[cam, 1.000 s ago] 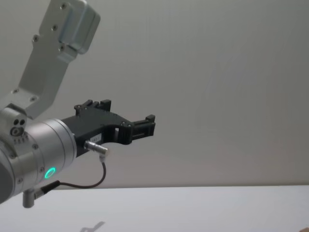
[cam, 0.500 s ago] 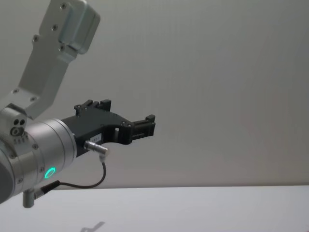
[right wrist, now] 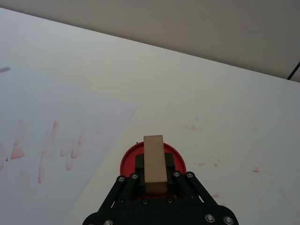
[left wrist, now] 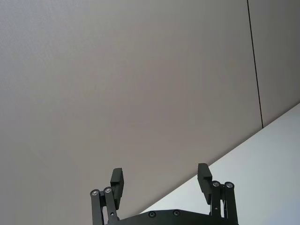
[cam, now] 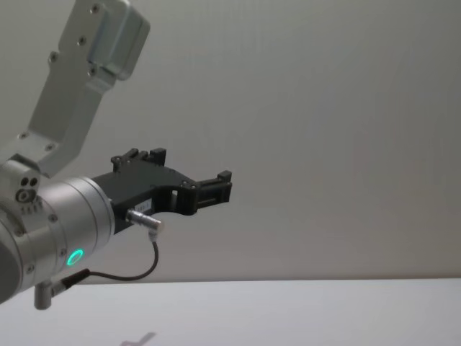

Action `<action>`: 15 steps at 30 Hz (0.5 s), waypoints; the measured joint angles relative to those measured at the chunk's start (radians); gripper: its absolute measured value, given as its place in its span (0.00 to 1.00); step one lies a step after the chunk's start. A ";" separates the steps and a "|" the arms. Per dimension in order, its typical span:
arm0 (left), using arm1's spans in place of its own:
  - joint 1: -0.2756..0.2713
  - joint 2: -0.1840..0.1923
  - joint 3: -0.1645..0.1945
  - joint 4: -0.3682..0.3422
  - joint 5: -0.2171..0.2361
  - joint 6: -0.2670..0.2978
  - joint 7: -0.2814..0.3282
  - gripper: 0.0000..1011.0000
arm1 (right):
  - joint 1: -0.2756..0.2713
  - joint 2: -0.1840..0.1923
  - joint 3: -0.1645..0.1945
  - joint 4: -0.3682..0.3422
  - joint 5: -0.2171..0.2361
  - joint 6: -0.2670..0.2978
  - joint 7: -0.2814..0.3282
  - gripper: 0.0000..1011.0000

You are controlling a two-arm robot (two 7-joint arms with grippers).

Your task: Use the one hand to pick up the stamp and affix it onto the A4 paper.

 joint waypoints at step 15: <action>0.000 0.000 0.000 0.000 0.000 0.000 0.000 0.99 | 0.011 -0.012 0.009 -0.051 0.082 0.009 -0.008 0.22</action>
